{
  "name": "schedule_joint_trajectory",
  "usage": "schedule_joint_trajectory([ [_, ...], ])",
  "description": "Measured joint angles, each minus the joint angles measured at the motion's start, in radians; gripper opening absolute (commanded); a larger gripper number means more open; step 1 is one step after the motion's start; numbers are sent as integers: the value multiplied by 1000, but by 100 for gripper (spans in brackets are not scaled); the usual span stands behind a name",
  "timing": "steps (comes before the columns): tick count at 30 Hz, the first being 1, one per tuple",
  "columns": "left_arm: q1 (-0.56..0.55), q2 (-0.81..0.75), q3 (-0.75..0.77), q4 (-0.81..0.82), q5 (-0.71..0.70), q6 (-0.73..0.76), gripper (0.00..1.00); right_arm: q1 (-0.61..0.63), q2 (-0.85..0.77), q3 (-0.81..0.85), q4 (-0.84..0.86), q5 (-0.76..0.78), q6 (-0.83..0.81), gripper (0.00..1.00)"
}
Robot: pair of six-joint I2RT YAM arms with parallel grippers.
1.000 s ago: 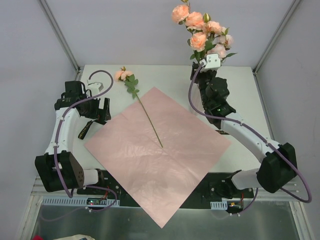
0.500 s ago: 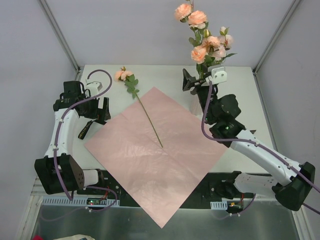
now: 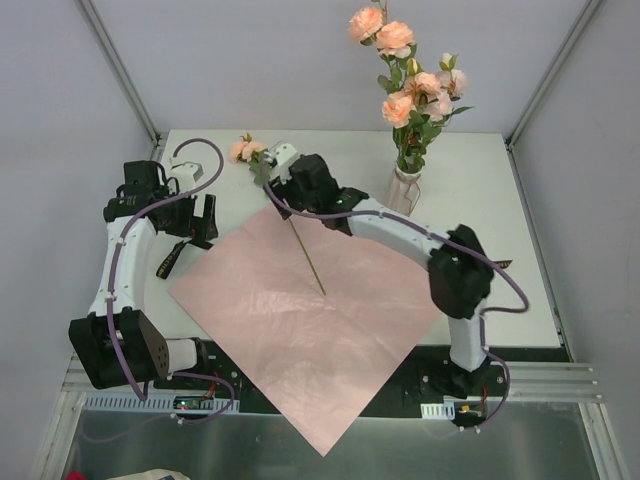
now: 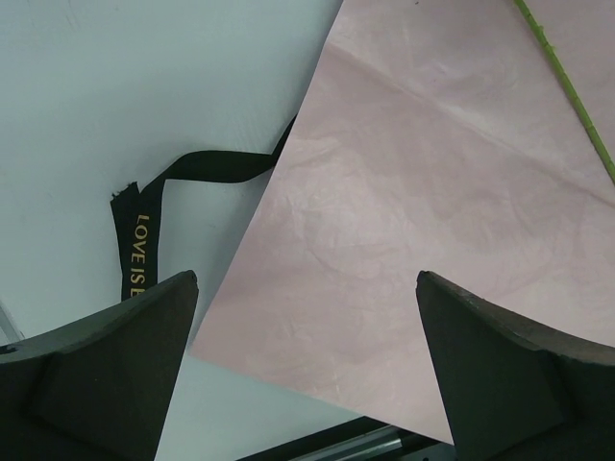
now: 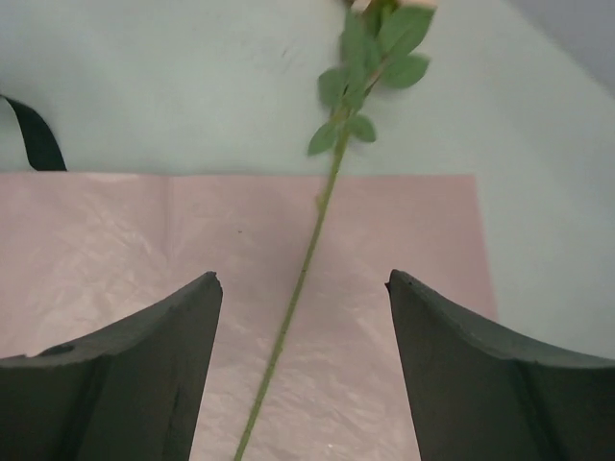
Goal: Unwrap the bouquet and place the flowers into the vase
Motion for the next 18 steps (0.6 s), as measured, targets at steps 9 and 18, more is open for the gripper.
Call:
schedule_joint_trajectory([
  [9,0,-1,-24,-2,-13,49,96,-42,329,197,-288,-165,52,67],
  [18,0,-1,-48,-10,-14,71,95,-63,357,283,-315,-193,63,65],
])
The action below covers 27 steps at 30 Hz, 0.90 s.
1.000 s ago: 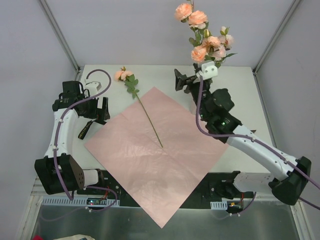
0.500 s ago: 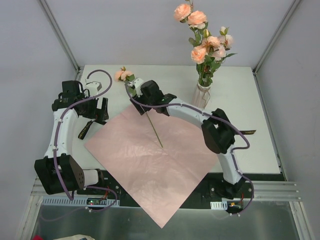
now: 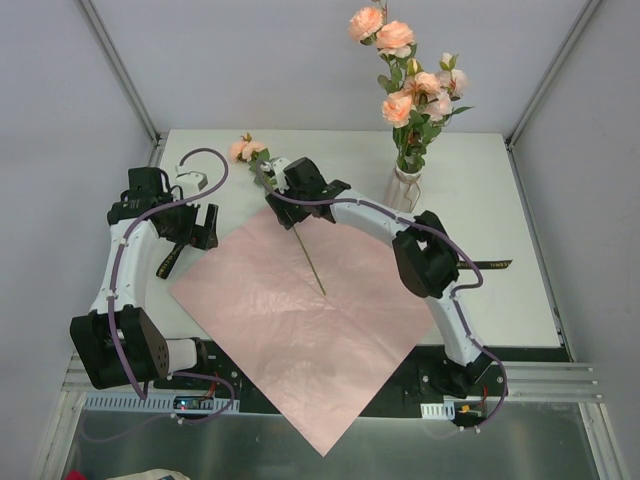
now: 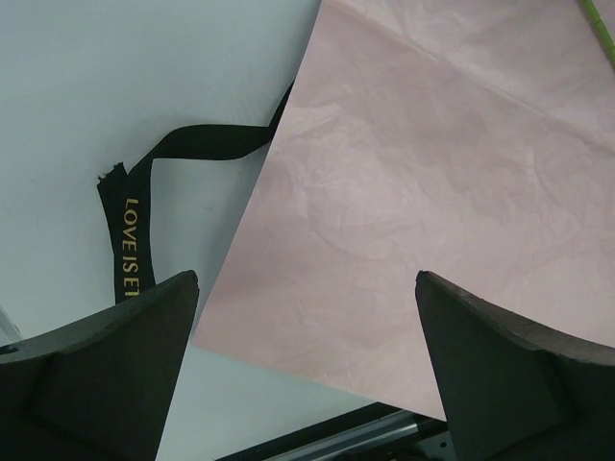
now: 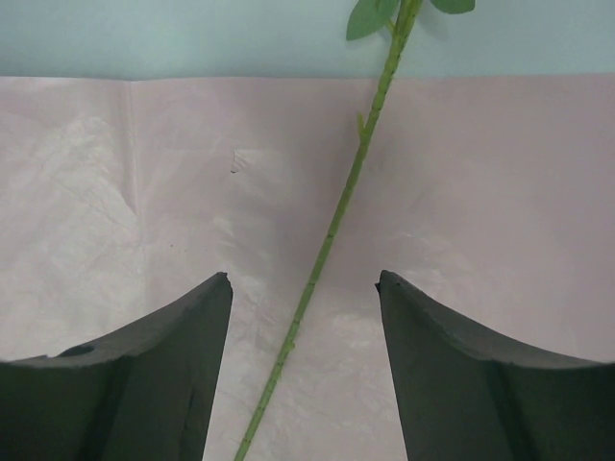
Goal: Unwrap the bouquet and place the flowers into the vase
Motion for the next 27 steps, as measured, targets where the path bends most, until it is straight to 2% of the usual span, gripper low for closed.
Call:
schedule_joint_trajectory([
  [14,0,0,-8,-6,0,2,95,-9,116,50,-60,-26,27,59],
  [17,0,0,-8,-6,0,3,95,-11,130,76,-70,-28,35,53],
  [21,0,0,-8,-6,0,2,95,-15,149,118,-78,-40,49,39],
  [27,0,0,-28,-6,0,2,95,-17,185,171,-114,-52,56,36],
])
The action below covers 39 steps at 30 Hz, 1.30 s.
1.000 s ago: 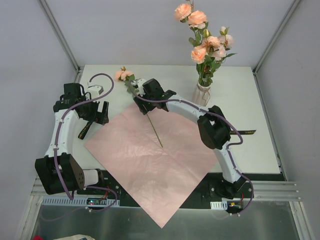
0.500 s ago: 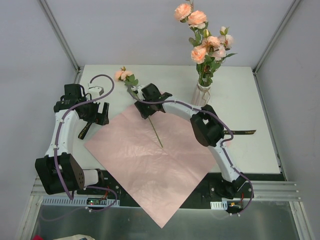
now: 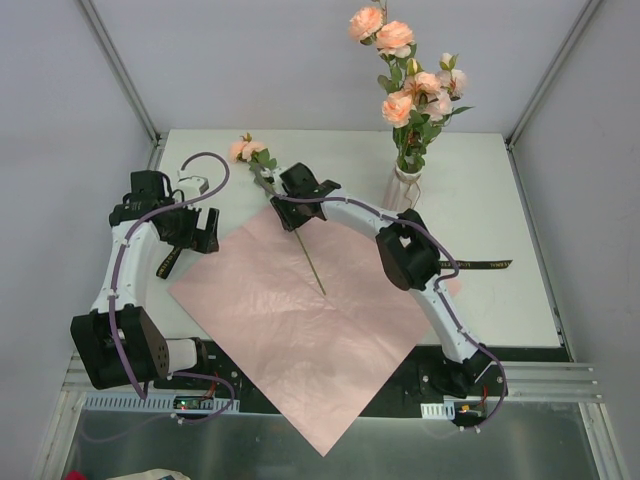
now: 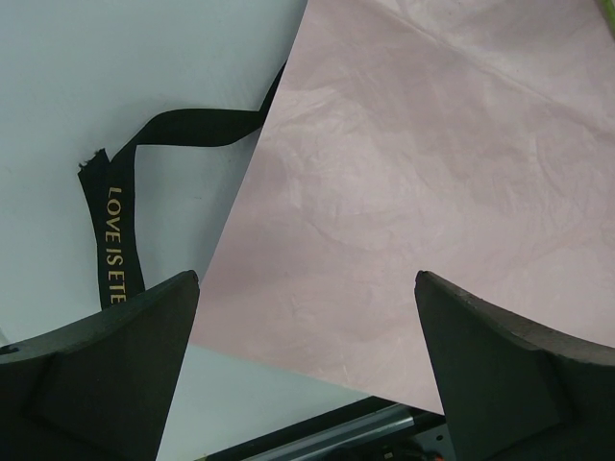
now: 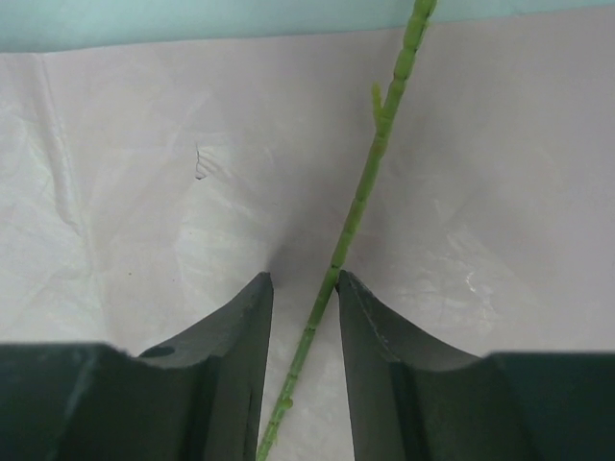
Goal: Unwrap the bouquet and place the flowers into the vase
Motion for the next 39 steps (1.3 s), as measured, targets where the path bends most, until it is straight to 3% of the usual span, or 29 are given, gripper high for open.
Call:
schedule_joint_trajectory([
  [5,0,-18,-13,0,-1,0,96,-1,14,24,-31,2,3,28],
  [10,0,-54,-18,1,-2,0,96,-3,20,36,-47,3,25,1],
  [20,0,-90,-41,0,-12,-1,96,-6,-40,5,-21,16,74,1],
  [26,0,-114,-43,-8,-12,-3,97,-28,-288,-80,60,16,105,1],
  [29,0,-128,-43,-11,-13,-3,97,-53,-490,-159,168,11,111,1],
  [39,0,-125,-43,-18,-23,-4,97,-78,-1111,-548,743,40,-14,1],
])
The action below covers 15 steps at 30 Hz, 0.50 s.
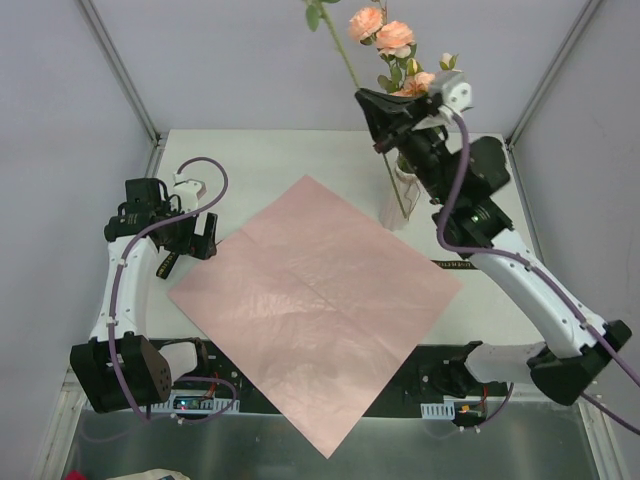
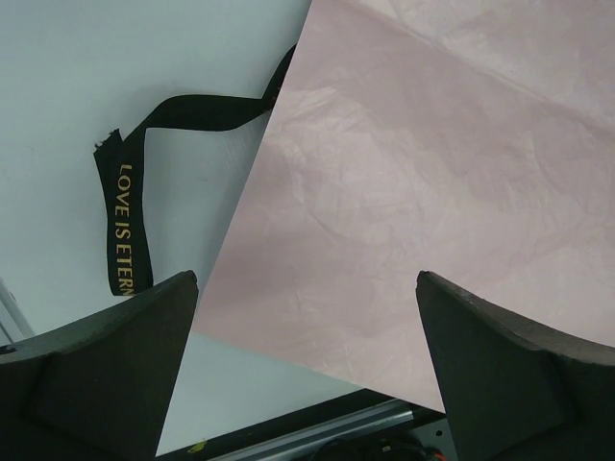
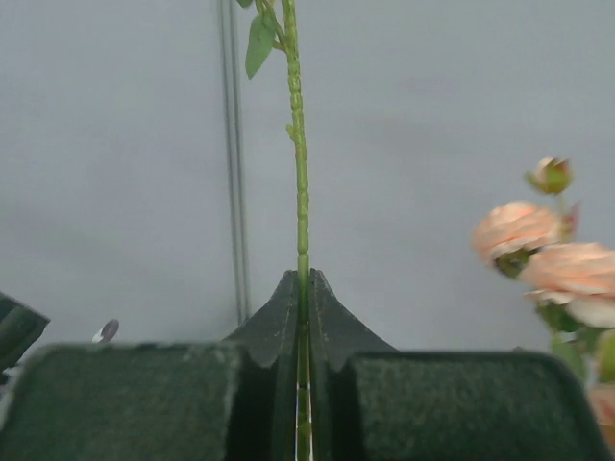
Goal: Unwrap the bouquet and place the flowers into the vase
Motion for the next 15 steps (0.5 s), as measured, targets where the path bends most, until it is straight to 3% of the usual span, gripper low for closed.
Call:
schedule_joint_trajectory([
  [7,0,11,5,-1,-10,-2,97,-69,-206,-224,356,139,-99,1],
  [15,0,27,45,-3,-13,-2,98,-182,-130,-302,646,229,-137,0],
])
